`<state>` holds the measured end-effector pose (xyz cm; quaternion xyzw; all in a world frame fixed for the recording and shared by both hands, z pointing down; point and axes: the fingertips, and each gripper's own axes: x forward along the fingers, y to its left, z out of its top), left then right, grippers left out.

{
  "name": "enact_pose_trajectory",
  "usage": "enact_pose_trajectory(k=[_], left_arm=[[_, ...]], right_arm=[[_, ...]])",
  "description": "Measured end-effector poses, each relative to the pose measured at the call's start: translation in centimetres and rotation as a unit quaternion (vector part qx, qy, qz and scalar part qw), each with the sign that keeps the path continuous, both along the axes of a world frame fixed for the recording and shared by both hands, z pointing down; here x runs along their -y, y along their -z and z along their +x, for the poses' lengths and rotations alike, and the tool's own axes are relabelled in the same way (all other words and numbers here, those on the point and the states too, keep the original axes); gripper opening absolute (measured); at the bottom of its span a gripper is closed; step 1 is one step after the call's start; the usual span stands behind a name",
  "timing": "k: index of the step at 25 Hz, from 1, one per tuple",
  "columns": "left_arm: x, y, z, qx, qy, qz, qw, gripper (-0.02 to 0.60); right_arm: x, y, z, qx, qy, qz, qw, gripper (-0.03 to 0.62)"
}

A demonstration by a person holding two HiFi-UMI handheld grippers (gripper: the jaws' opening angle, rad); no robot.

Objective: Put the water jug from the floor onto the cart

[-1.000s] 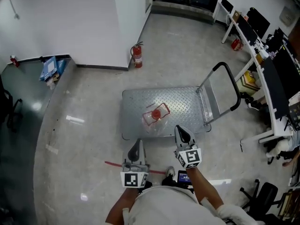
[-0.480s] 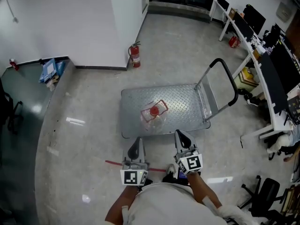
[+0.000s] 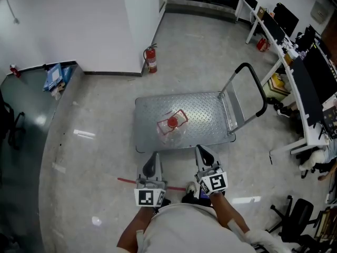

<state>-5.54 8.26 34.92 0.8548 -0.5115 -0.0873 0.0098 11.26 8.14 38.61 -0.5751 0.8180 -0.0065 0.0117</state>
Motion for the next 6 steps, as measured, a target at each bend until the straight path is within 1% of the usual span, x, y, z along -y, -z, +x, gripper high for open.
enact_pose_trajectory(k=[6], left_arm=[[0.32,0.27,0.49,0.001,0.0,0.006,1.0,0.003]], right_arm=[[0.15,0.38,0.73,-0.004,-0.001,0.002,1.0,0.012]])
